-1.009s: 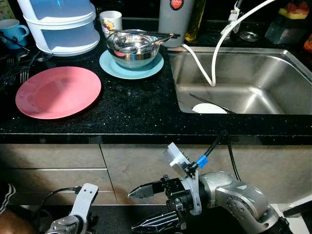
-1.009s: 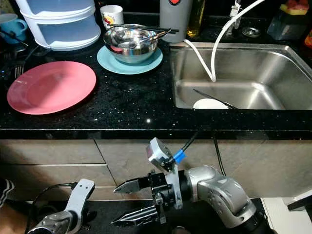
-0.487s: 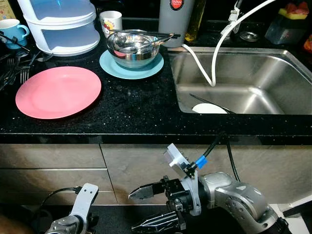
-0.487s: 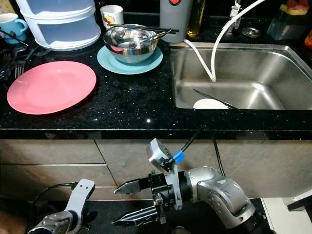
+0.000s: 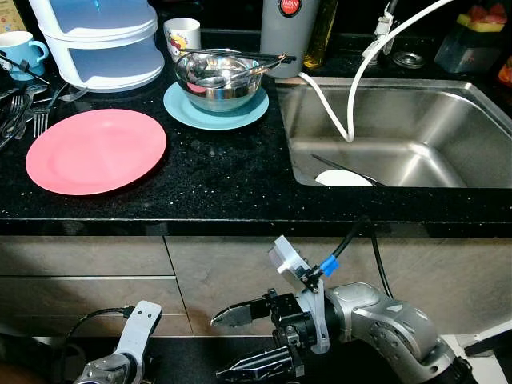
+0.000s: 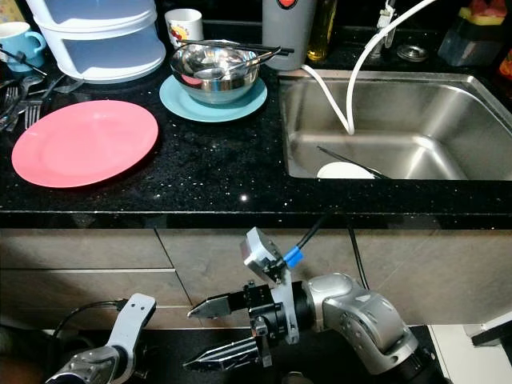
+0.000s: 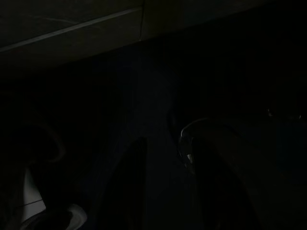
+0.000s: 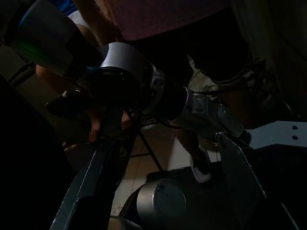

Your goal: Kitchen organization

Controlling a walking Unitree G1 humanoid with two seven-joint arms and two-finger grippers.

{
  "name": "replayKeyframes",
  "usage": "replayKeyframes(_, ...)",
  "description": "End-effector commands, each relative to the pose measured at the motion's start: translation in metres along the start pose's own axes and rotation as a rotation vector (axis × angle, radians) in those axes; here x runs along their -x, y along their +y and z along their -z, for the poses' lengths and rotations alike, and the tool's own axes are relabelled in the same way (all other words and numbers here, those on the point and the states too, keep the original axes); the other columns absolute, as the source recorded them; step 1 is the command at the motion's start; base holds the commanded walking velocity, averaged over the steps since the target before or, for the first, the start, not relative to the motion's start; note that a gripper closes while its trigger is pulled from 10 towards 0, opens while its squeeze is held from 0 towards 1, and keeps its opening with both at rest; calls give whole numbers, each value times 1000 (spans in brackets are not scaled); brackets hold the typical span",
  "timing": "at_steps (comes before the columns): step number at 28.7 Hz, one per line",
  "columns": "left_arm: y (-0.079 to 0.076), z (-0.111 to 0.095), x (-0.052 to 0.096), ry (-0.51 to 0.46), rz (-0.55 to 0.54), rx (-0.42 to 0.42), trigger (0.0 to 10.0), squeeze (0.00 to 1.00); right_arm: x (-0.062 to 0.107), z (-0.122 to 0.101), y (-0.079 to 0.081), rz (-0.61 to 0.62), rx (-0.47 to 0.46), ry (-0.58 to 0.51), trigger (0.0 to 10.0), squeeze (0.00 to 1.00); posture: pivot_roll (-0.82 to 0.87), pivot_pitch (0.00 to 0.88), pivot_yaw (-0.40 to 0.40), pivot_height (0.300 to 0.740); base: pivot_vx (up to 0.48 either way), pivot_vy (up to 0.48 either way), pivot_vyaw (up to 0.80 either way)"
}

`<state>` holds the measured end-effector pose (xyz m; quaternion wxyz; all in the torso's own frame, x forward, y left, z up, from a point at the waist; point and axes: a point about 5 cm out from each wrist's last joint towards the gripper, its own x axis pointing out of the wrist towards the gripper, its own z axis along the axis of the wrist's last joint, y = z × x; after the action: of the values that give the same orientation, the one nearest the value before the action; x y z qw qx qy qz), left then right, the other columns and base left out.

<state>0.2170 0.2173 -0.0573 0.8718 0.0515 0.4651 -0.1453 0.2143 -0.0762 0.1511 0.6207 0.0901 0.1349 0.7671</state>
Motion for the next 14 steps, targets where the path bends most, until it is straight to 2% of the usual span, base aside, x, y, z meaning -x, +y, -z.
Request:
replayKeyframes(1, -1, 7, 0, 32, 6, -3, 10000, 0, -1, 2, 0, 0, -7, 11, 10000, 0, 56, 122, -6, 740, 0, 0, 0)
replayKeyframes(14, -1, 7, 0, 31, 5, -2, 10000, 0, -1, 2, -2, 18, -6, 15, 10000, 0, 50, 130, -3, 740, 0, 0, 0)
